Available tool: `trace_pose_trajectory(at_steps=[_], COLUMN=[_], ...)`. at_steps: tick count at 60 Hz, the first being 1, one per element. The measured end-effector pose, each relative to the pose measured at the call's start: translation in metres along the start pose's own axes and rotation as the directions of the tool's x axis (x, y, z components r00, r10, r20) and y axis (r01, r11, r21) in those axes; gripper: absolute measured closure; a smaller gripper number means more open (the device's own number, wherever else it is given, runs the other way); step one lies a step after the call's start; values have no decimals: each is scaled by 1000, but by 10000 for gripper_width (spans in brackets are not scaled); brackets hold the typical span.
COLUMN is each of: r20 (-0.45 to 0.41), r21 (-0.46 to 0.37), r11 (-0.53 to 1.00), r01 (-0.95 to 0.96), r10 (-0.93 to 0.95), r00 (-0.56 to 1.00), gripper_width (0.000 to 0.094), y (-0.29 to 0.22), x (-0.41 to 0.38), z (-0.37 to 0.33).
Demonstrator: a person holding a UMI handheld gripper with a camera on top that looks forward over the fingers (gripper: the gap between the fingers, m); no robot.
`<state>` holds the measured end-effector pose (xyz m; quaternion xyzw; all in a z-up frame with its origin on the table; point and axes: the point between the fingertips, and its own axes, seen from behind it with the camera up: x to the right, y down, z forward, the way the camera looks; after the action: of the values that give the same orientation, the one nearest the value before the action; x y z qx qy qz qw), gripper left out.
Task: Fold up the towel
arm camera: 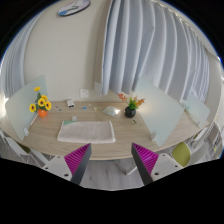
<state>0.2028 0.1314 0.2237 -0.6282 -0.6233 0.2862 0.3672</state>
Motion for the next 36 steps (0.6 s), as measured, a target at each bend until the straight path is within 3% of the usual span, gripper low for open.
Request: trace_pose_trajectory(at_steps=[3,13,28,36], r20=[14,26,134,136], r21=[-3,5,12,23], r11=[1000,1000,1000,999], r01=[3,15,7,24], r10=[-3,-15,-8,-27], r00=[1000,1000,991,990], gripper_width=[85,81,84,83], y=[0,6,5,6], x=[19,-87,-235,-283], z=[-35,-55,-31,10])
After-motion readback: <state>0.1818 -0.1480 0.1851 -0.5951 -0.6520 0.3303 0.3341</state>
